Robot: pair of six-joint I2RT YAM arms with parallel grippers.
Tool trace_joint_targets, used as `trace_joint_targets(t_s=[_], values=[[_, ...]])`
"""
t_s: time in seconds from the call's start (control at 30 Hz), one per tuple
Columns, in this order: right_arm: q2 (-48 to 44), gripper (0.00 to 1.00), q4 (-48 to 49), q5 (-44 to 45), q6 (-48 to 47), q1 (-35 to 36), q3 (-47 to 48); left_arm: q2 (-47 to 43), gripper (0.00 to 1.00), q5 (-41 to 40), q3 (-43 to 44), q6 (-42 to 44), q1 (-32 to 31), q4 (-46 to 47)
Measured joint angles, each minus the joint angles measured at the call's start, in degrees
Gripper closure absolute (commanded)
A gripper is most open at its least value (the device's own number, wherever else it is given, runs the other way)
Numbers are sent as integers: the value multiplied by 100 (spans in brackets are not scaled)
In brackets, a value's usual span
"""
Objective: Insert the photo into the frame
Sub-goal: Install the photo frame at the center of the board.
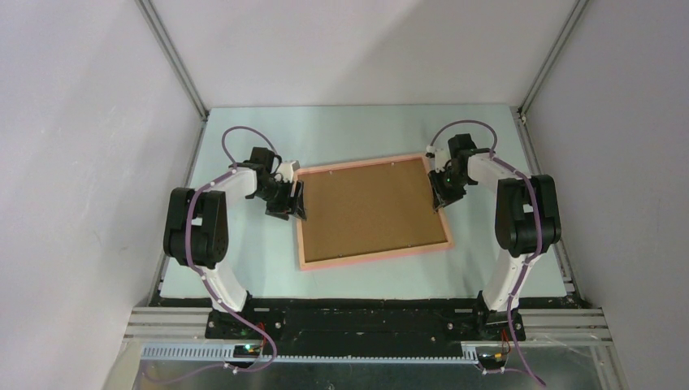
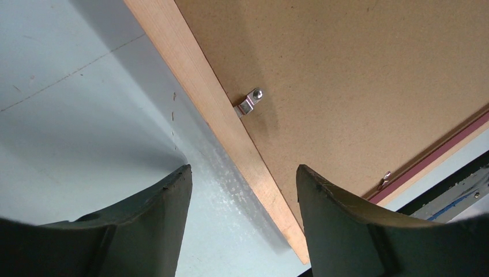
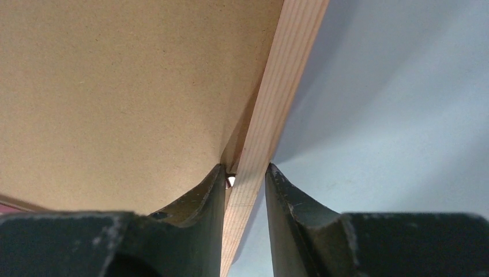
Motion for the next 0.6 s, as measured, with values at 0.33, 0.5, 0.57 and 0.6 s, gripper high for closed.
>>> trace_joint_targets(t_s=[0.33,0.5,0.57,0.6], values=[[-2,74,-24,-136,-323,-68,2,0,29,0,0,0,0,0],[-2,74,-33,-170,-452,-74,2,0,29,0,0,0,0,0],[0,73,-35,-181,-492,-76,2,0,29,0,0,0,0,0],[-2,73,-37,-186,-514,-79,2,0,29,0,0,0,0,0]])
